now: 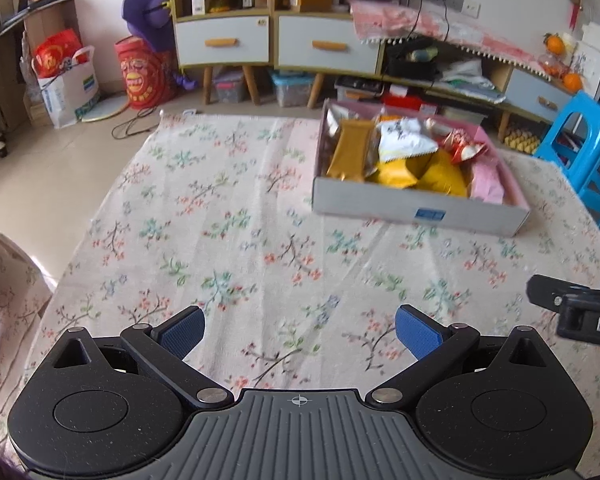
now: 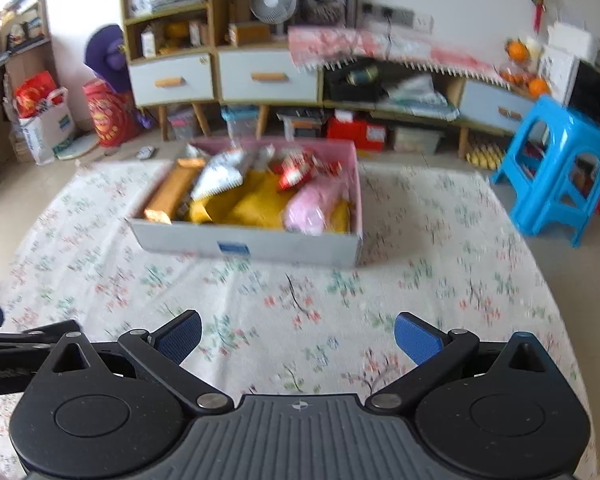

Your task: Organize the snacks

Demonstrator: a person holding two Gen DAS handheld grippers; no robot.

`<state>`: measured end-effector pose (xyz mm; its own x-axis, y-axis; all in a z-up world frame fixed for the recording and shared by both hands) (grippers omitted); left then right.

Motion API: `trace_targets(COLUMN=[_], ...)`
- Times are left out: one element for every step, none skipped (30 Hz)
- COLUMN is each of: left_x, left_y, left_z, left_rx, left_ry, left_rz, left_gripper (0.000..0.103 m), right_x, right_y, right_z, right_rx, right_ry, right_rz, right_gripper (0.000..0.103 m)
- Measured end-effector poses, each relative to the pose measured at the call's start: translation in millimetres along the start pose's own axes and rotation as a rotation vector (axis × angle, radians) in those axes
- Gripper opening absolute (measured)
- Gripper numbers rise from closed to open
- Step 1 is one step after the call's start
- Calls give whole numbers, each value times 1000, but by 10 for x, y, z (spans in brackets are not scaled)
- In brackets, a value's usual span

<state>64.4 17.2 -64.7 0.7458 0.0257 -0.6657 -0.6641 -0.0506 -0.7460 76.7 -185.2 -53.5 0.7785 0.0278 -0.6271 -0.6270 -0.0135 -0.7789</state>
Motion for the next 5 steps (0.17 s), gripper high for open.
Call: trace_targets(left_x=[-1, -3, -1, -2, 6], left_y=[18, 27, 36, 44, 37], left_z=[11, 31, 37, 36, 38], left_rx=[6, 11, 12, 9, 4], left_ry=[-10, -15, -13, -8, -2], left_rz=[-4, -8, -6, -2, 1], left_gripper=[102, 102, 102, 102, 102], right_x=[31, 54, 69, 84, 97], right_y=[38, 74, 103, 128, 143], right_z=[-33, -68, -96, -125, -149], right_rx=[18, 41, 62, 83, 105], right_ry=[1, 4, 7, 9, 11], right_rz=[18, 36, 51, 65, 80], right_gripper=[93, 93, 93, 93, 93])
Point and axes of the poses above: each gripper's, at about its wrist camera, not at the fingertips, and x roughly the way its jaws point, z to its left, y to its underside, the point moved 9 cm from there along x, roughly the way its jaws point, and after that the axes turned 8 degrees about -z, right-handed, at the moved point
